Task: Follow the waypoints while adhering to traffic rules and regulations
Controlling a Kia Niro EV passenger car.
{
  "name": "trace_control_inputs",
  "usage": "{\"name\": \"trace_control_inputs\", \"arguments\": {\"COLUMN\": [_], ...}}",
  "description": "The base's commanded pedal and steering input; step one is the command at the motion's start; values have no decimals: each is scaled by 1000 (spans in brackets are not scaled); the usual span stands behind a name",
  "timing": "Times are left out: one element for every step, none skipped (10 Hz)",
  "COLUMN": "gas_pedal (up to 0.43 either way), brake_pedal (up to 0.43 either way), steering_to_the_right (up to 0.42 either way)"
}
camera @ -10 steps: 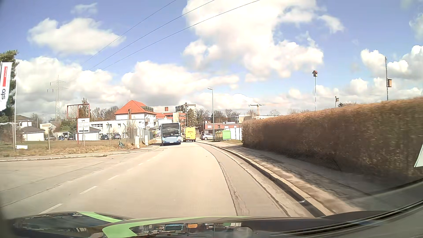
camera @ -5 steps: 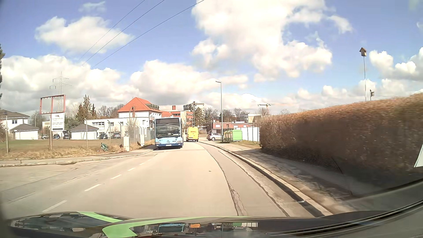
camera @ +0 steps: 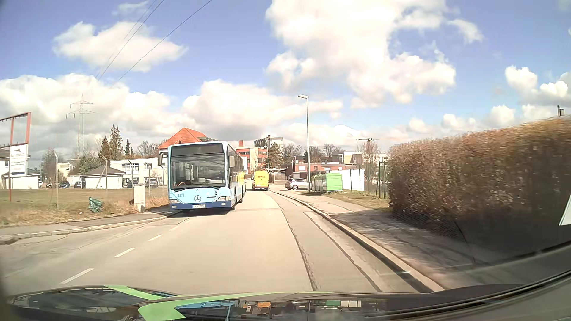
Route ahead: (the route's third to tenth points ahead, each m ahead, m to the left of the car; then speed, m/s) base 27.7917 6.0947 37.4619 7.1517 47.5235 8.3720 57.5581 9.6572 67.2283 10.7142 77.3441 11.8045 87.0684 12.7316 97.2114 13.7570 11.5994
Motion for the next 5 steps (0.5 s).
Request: {"name": "trace_control_inputs", "arguments": {"gas_pedal": [20, 20, 20, 20, 20], "brake_pedal": [0, 0, 0, 0, 0], "steering_to_the_right": [-32, -33, -33, -34, -34]}}
